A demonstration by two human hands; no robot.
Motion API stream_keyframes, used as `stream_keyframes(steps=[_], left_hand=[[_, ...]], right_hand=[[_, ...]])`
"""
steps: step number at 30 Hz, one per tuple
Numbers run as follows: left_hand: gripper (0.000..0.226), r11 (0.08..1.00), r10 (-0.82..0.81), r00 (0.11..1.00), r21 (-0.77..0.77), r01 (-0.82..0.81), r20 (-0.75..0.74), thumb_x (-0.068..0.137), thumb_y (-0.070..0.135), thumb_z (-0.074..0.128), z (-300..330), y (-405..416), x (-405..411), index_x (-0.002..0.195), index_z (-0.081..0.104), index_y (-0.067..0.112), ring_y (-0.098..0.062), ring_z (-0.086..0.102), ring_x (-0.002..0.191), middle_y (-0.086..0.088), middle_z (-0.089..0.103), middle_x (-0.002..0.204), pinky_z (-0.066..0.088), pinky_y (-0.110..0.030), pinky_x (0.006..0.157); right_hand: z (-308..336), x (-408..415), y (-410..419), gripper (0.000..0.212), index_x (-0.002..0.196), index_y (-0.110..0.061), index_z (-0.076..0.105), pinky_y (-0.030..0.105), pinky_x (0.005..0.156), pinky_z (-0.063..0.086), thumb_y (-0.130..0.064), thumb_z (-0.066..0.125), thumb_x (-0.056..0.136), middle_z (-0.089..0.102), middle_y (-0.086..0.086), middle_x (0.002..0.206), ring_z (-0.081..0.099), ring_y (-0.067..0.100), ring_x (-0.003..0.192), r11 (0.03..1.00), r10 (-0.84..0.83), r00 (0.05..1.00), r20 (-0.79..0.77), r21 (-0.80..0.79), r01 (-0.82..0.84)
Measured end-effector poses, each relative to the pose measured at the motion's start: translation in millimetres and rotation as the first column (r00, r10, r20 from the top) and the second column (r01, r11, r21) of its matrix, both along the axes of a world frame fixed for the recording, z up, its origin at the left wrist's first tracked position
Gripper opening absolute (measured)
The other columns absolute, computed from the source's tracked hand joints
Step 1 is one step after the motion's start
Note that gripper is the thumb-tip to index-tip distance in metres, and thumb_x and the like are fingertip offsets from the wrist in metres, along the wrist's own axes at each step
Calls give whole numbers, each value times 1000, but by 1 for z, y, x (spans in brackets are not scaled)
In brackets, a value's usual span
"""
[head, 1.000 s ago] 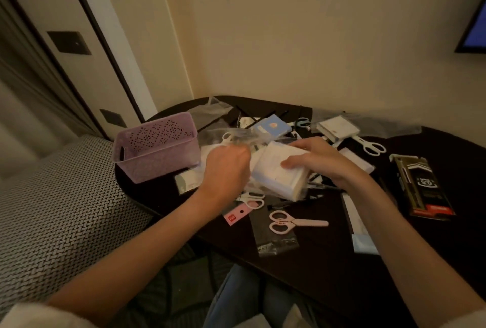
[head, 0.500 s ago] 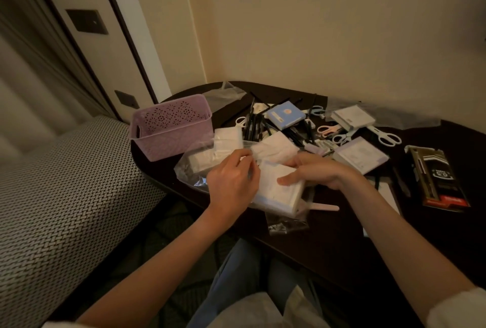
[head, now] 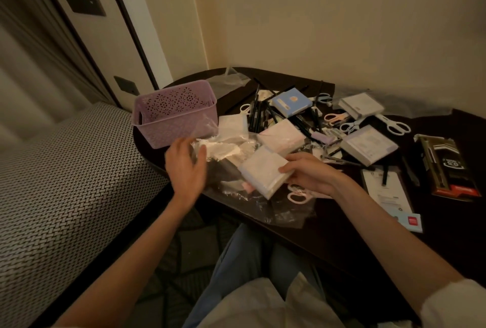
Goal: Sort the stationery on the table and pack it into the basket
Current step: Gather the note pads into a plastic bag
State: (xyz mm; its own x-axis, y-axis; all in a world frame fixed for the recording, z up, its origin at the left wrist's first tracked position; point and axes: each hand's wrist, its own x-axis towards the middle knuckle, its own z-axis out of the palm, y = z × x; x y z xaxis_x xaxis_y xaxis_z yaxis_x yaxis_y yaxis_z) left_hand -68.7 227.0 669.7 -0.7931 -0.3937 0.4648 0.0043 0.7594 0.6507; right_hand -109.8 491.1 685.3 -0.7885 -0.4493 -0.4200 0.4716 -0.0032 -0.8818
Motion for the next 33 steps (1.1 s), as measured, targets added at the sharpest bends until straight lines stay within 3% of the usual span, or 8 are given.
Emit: stream_keyframes(steps=[3,6,10,14,21,25,27,33], left_hand=[[39,965,40,988,249,-76,146,94,34,53,-15,-28,-7,119,60,6,-27,56,108,-12,61,117,44,-44,96],[37,901,-80,979,433,-8,185,99,32,50,-24,-29,-4,125,59,7,-19,58,107,-6,63,117,46,-33,92],[35,920,-64,988,391,3,143,100,29,50,-27,-27,-3,122,63,5,-10,56,101,-6,65,114,41,-21,83],[35,932,-37,992,363,-10,123,100,28,48,-29,-26,-7,120,64,5,-11,57,100,-9,67,113,40,-22,83],[32,972,3,994,233,-27,105,102,23,43,-33,-23,-10,105,67,3,-16,59,87,-10,68,97,40,-27,74],[34,975,100,989,188,-118,105,103,22,40,-38,-26,-8,89,63,1,-21,58,77,-10,63,83,32,-25,65],[35,970,140,984,185,-159,112,104,21,39,-36,-25,-8,91,63,-1,-19,55,78,-12,62,85,33,-26,67],[36,976,146,984,147,-159,99,103,18,38,-34,-16,-16,88,63,-4,-30,60,81,-20,64,86,37,-31,68]], right_hand=[[-3,0,-7,26,113,-4,60,29,85,54,4,57,89,66,12,116,64,20,107,1000,24,999,-43,-17,-25],[-8,2,-21,25,110,-3,58,26,76,58,3,63,86,70,15,104,70,19,94,1000,9,997,-77,-4,-9],[-18,7,-42,34,112,0,58,38,87,57,1,70,81,68,19,111,69,25,98,1000,5,991,-134,25,-2],[-24,6,-54,41,121,1,59,46,89,55,-3,71,82,66,17,119,67,27,105,1000,14,988,-151,-23,-17],[-33,3,-76,37,126,5,55,42,100,47,1,59,89,61,20,127,57,36,118,990,102,993,-63,-93,-107],[-25,5,-76,36,131,4,50,24,82,56,3,47,96,65,10,116,64,16,104,977,178,984,10,-118,-176],[-23,5,-69,37,133,4,50,20,78,55,4,45,97,66,6,110,65,9,94,976,197,980,9,-101,-195],[2,5,-24,26,118,3,61,25,87,55,3,48,95,63,13,123,64,20,111,983,162,983,-90,100,-153]])
